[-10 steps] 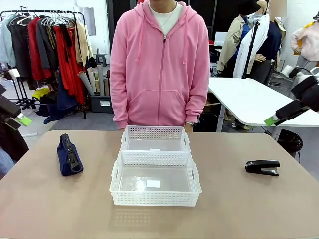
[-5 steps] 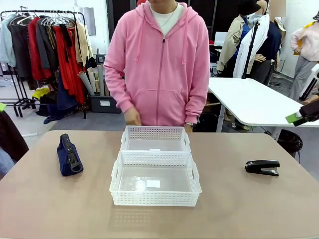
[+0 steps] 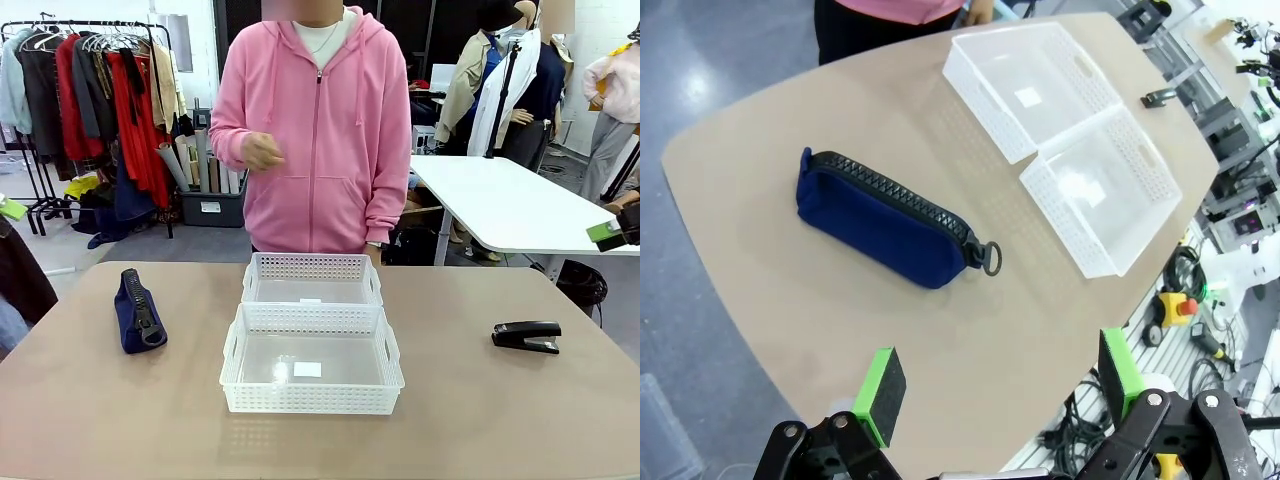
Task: Distribute items into two baskets.
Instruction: Pick up the Pencil pouch that the person points to.
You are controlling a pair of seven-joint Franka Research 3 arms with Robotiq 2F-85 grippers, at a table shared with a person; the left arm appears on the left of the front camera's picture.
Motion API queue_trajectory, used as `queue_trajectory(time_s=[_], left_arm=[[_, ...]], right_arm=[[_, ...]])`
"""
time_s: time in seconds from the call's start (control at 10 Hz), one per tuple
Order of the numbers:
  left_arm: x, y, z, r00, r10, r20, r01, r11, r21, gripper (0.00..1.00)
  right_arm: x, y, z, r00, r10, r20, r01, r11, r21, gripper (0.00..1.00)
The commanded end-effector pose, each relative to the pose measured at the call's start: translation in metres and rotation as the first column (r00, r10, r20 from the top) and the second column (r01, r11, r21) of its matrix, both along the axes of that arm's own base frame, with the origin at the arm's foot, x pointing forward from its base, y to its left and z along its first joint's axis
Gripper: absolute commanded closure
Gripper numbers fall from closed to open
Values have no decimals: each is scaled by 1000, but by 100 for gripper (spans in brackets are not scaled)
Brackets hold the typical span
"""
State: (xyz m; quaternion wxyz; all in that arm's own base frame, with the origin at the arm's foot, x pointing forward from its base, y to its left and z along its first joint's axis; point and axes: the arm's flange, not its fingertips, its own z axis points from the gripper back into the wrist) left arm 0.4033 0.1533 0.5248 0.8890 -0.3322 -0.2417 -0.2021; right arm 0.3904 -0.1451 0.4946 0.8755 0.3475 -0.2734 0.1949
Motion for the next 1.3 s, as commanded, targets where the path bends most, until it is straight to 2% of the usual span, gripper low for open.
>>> queue_trajectory(time_s=[0.0,0.1,0.3,1.2], left_arm=[[0,3,4,1000,6,30,-6,1000,-6,0],[-2,2,6,1000,-2,31,2,1000,6,0],[0,1,3,1000,3,6,-3,1000,2,0],[0,1,3,1000,3,6,-3,1000,2,0]], right_arm=[[5,-3,3,999,25,37,-26,999,26,0],[0,0,0,1000,0,0,0,1000,0,0],[0,0,0,1000,0,0,0,1000,0,0],[0,0,0,1000,0,0,0,1000,0,0]])
